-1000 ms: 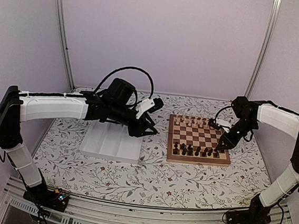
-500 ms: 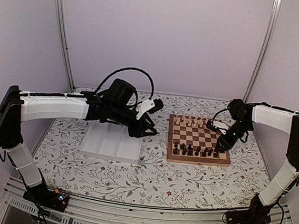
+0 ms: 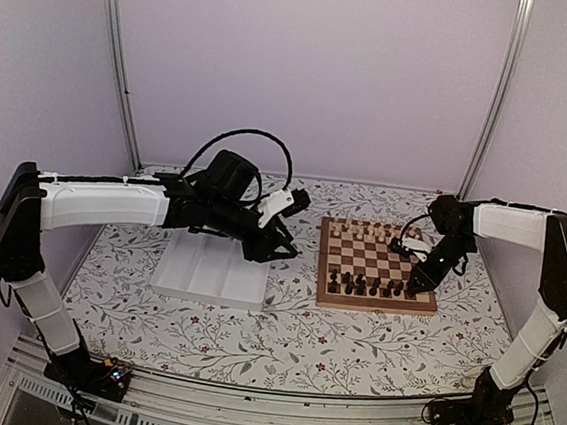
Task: Set up the chess pieces on the board
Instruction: Pick up the chess piece from the chessboard, then place the chess piece on the chessboard, then pick up the chess piece from the storage box.
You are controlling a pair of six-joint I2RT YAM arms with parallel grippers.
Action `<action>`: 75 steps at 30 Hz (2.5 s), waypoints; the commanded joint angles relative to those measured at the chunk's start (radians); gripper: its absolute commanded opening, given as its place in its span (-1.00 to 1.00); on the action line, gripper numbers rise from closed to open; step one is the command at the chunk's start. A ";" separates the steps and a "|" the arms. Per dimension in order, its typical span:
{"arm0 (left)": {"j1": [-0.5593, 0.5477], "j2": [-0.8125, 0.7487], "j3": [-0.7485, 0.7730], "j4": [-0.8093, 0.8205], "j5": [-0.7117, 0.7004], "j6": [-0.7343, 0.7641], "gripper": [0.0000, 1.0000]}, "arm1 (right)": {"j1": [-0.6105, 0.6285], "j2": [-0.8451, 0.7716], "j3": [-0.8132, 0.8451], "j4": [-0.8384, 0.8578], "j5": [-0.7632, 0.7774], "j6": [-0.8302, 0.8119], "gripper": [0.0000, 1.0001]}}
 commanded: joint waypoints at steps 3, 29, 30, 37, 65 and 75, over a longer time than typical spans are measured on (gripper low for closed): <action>-0.014 0.015 0.030 -0.011 0.002 0.013 -0.14 | 0.001 0.004 0.010 -0.030 -0.003 0.017 -0.75; -0.017 0.025 0.039 -0.029 0.000 0.018 -0.14 | 0.026 0.140 0.236 -0.093 -0.077 0.010 -0.87; -0.017 0.025 0.039 -0.029 -0.001 0.019 -0.14 | 0.030 0.147 0.235 -0.092 -0.077 0.009 -0.86; -0.018 0.028 0.041 -0.032 0.001 0.018 -0.14 | 0.042 0.166 0.233 -0.085 -0.089 0.007 -0.86; -0.008 0.037 0.047 -0.033 -0.218 -0.022 -0.15 | 0.045 0.121 0.390 -0.202 -0.110 0.005 -0.53; 0.178 0.159 0.132 -0.144 -0.580 -0.214 -0.25 | -0.004 -0.184 0.193 0.173 -0.220 0.108 -0.36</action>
